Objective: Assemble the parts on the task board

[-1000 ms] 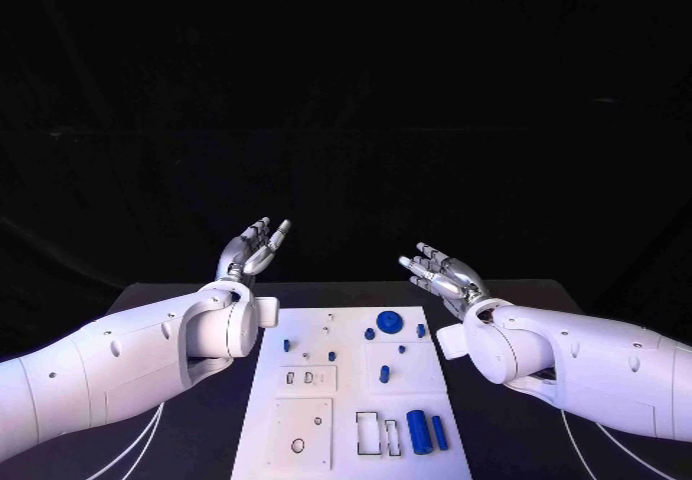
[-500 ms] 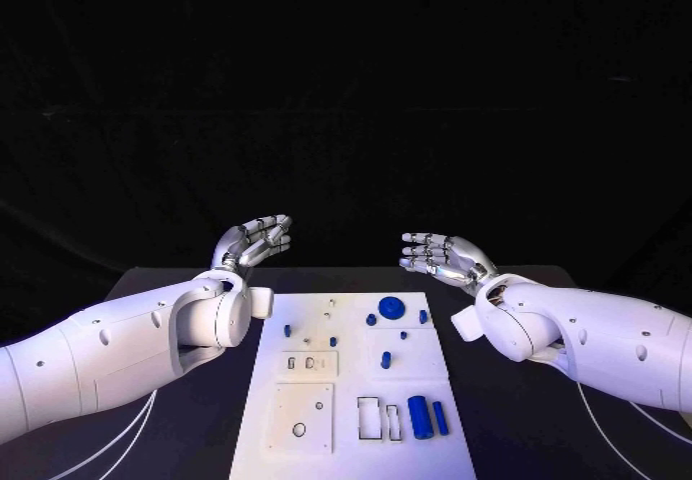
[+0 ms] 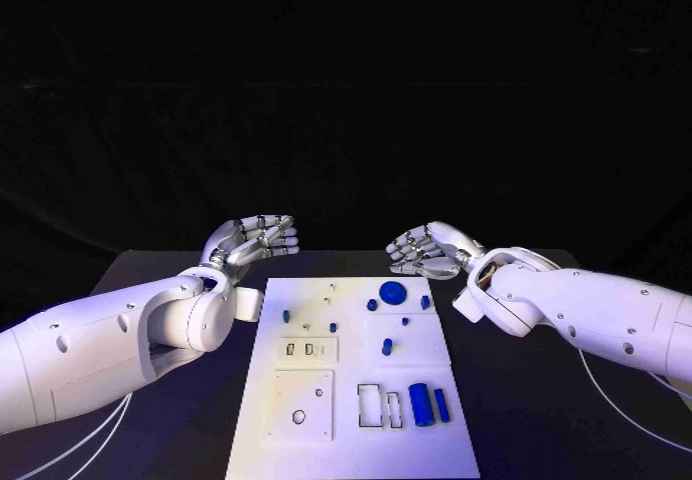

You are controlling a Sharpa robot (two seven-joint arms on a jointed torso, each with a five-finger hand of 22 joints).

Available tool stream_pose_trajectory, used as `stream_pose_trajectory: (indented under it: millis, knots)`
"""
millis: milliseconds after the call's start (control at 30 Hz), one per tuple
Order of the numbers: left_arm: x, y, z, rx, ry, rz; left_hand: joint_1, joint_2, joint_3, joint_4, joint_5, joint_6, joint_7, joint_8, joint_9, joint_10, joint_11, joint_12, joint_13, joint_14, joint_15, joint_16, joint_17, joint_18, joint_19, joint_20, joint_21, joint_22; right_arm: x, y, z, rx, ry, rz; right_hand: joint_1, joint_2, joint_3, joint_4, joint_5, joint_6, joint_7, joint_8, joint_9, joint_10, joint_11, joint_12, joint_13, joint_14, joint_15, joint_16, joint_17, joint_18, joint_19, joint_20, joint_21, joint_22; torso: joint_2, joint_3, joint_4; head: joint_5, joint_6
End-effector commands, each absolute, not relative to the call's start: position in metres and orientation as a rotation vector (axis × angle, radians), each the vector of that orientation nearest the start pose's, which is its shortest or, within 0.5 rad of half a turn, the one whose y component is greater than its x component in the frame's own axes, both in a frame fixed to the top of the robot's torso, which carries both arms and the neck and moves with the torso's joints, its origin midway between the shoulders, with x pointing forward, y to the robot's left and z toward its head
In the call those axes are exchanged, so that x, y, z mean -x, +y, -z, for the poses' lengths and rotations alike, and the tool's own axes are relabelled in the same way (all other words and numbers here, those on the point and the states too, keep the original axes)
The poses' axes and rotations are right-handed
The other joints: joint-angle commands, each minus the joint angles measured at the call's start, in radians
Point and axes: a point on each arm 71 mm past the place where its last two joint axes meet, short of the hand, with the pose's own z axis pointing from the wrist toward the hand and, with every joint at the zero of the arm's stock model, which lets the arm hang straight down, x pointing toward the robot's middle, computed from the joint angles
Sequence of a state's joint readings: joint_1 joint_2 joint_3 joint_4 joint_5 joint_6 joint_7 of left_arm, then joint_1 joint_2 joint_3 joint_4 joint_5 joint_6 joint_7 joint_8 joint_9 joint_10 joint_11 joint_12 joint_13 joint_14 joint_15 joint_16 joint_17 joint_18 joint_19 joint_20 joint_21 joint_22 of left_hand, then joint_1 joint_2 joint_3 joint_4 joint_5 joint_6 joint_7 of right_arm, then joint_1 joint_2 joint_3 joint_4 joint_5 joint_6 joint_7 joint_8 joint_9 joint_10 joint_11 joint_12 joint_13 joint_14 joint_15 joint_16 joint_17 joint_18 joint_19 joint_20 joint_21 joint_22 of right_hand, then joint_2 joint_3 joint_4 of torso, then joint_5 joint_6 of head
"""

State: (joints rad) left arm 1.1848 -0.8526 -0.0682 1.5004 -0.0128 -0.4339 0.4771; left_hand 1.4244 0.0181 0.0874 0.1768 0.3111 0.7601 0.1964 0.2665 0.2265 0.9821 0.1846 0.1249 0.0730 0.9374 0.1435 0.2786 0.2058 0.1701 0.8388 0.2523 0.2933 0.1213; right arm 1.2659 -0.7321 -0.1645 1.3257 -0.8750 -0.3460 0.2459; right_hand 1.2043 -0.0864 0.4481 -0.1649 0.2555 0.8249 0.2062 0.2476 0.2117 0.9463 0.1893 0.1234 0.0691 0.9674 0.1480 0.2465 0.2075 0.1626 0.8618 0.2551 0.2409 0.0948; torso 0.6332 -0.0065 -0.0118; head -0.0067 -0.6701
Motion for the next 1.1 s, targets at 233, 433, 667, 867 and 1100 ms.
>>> stream_pose_trajectory:
  millis: [233,433,667,867,1100]
  knots:
    - [-0.471,0.217,0.173,1.062,1.356,1.558,0.003,-0.024,0.020,0.005,-0.012,0.018,0.022,0.002,-0.008,0.026,-0.007,-0.014,-0.002,0.043,-0.012,0.015,0.035,0.011,0.045,-0.015,0.003,-0.010,-0.512,-0.174,0.186,0.307,1.721,-0.729,-0.015,-0.047,0.020,-0.052,0.029,0.136,-0.039,0.021,0.054,0.223,-0.091,-0.007,0.030,0.434,-0.130,0.246,0.229,0.020,0.359,-0.148,0.225,0.107,0.058,-0.0050,0.0060,-0.003,-0.006]
    - [-0.466,0.219,0.165,1.065,1.344,1.567,-0.001,-0.029,0.021,0.005,-0.015,0.016,0.026,-0.001,-0.011,0.004,-0.001,-0.030,-0.005,0.037,-0.008,0.014,0.043,0.010,0.046,-0.013,-0.002,-0.014,-0.511,-0.160,0.178,0.395,1.684,-0.657,-0.061,-0.073,0.082,-0.046,0.032,0.146,-0.049,-0.003,0.099,0.228,-0.099,-0.031,0.070,0.474,-0.138,0.912,0.762,0.003,0.379,-0.164,0.544,0.376,0.079,-0.0041,-0.0007,0.004,-0.005]
    - [-0.462,0.217,0.158,1.056,1.340,1.595,-0.006,-0.030,0.020,0.008,-0.016,0.015,0.028,-0.002,-0.012,-0.001,0.000,-0.035,-0.006,0.040,-0.008,0.016,0.048,0.010,0.051,-0.013,-0.001,-0.015,-0.512,-0.148,0.177,0.437,1.700,-0.586,-0.075,-0.085,0.092,-0.022,0.031,0.133,-0.047,-0.012,0.133,0.186,-0.090,-0.057,0.077,0.541,-0.135,1.124,1.008,-0.038,0.465,-0.151,0.847,0.749,0.095,-0.0064,-0.0016,0.001,-0.002]
    - [-0.460,0.213,0.156,1.047,1.341,1.620,-0.019,-0.033,0.014,0.015,-0.016,0.014,0.030,-0.003,-0.013,-0.004,0.000,-0.039,-0.004,0.025,-0.005,0.015,0.056,0.008,0.045,-0.011,-0.008,-0.020,-0.512,-0.142,0.177,0.466,1.698,-0.553,-0.071,-0.090,0.090,-0.018,0.030,0.125,-0.047,-0.016,0.140,0.170,-0.089,-0.057,0.076,0.548,-0.134,1.155,1.051,-0.048,0.483,-0.145,0.902,0.823,0.101,-0.0059,0.0017,-0.001,-0.001]
    - [-0.459,0.212,0.155,1.050,1.340,1.626,-0.022,-0.032,0.013,0.017,-0.015,0.013,0.030,-0.004,-0.014,-0.003,0.003,-0.041,-0.003,0.005,0.000,0.015,0.061,0.005,0.032,-0.008,-0.017,-0.025,-0.512,-0.137,0.180,0.494,1.708,-0.523,-0.068,-0.093,0.089,-0.011,0.037,0.115,-0.049,-0.021,0.149,0.166,-0.090,-0.049,0.081,0.553,-0.134,1.183,1.086,-0.054,0.493,-0.142,0.947,0.882,0.111,-0.0062,0.0065,-0.003,-0.003]
